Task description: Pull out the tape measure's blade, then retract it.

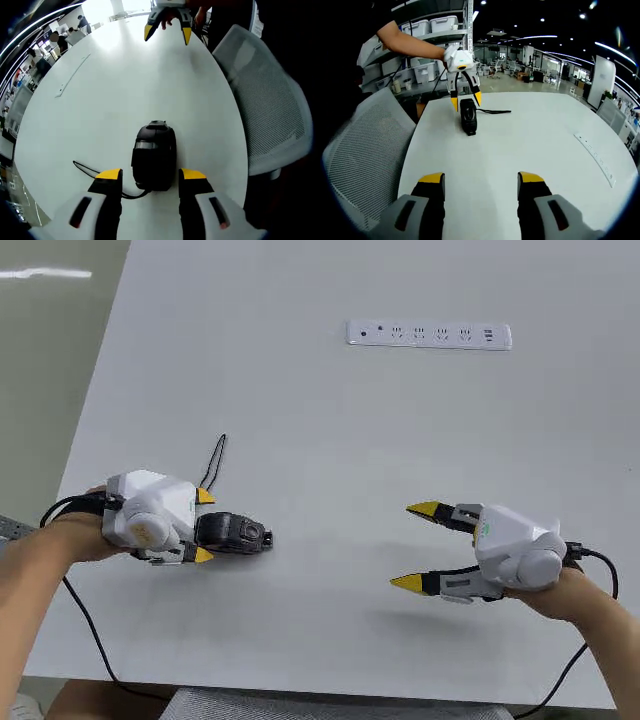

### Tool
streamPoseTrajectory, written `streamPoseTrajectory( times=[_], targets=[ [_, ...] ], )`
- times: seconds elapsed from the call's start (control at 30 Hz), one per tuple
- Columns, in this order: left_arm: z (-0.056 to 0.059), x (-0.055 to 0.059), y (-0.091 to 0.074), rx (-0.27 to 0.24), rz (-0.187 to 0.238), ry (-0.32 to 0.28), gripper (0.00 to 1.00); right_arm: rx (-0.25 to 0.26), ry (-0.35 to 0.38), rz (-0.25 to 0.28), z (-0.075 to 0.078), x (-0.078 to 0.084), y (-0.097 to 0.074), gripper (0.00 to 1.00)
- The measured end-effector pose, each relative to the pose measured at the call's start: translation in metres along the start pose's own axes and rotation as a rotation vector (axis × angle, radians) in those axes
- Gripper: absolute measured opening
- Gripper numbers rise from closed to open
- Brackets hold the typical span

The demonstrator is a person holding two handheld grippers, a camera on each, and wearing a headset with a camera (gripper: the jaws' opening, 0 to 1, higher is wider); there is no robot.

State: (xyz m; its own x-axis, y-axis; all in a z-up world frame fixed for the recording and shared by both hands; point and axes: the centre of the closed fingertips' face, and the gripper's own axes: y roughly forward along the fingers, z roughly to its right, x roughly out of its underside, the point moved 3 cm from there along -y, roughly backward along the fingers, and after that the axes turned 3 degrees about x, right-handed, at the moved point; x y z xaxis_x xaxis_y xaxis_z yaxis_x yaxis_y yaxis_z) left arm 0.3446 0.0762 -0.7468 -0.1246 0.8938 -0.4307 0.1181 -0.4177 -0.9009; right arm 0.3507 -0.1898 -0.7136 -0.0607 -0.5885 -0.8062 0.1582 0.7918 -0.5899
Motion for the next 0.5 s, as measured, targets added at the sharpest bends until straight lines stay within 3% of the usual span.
streamPoseTrajectory(
  times=[0.23,0.5],
  targets=[
    [0.001,-0.006,0.002,0.005,-0.008,0.037,0.36,-0.050,-0.024,0.008,-0.003,-0.009,0.031,0.52],
    [0.001,-0.003,0.011,0.028,0.004,0.049,0.34,-0.117,-0.063,0.001,-0.011,-0.015,0.067,0.50]
  ],
)
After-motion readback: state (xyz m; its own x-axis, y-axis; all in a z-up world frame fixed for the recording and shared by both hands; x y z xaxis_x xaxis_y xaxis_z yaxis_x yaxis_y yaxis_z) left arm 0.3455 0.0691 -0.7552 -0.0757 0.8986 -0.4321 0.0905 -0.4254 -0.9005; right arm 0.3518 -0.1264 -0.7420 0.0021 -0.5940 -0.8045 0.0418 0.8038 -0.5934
